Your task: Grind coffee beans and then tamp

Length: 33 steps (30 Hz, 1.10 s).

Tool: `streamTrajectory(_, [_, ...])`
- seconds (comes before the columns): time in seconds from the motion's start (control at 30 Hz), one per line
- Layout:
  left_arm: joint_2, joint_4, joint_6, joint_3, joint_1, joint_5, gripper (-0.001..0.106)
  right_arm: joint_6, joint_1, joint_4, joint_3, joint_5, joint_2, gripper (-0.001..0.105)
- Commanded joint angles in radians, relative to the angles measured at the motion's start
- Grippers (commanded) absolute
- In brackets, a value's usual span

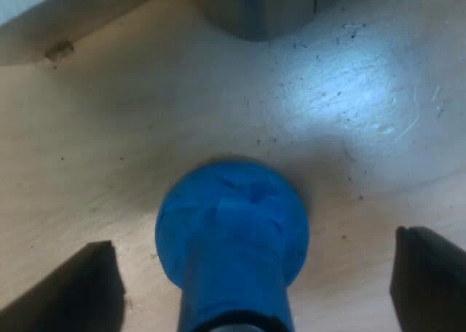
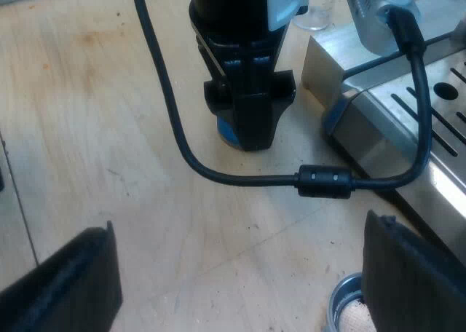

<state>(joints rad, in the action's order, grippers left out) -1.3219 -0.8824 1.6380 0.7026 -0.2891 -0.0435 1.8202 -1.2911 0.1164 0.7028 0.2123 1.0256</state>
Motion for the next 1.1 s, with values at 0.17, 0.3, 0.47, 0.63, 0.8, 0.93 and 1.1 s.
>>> streamTrajectory(0.17, [0.001, -0.011, 0.003, 0.001, 0.001, -0.007, 0.023, 0.016, 0.000, -0.008, 0.001, 0.000, -0.003, 0.071])
streamTrajectory(0.3, [0.001, -0.037, 0.000, 0.001, 0.001, -0.007, 0.000, 0.016, 0.000, -0.008, 0.001, 0.016, -0.003, 0.071])
streamTrajectory(0.47, [0.051, -0.050, 0.000, 0.001, 0.001, -0.007, 0.000, 0.016, 0.000, -0.001, 0.001, 0.016, -0.013, 0.071])
streamTrajectory(0.63, [0.163, -0.069, 0.000, 0.001, 0.001, -0.007, 0.000, 0.016, 0.000, 0.104, 0.001, 0.082, -0.069, 0.071])
streamTrajectory(0.8, [0.269, -0.087, -0.006, 0.001, 0.001, -0.007, 0.000, 0.006, 0.000, 0.213, 0.001, 0.199, -0.127, 0.071])
streamTrajectory(0.93, [0.340, -0.107, -0.006, 0.001, 0.001, -0.022, 0.000, -0.054, 0.000, 0.228, -0.043, 0.208, -0.186, 0.071])
streamTrajectory(1.1, [0.389, -0.137, -0.006, 0.001, -0.038, -0.044, 0.000, -0.096, 0.000, 0.177, -0.171, 0.234, -0.273, 0.071])
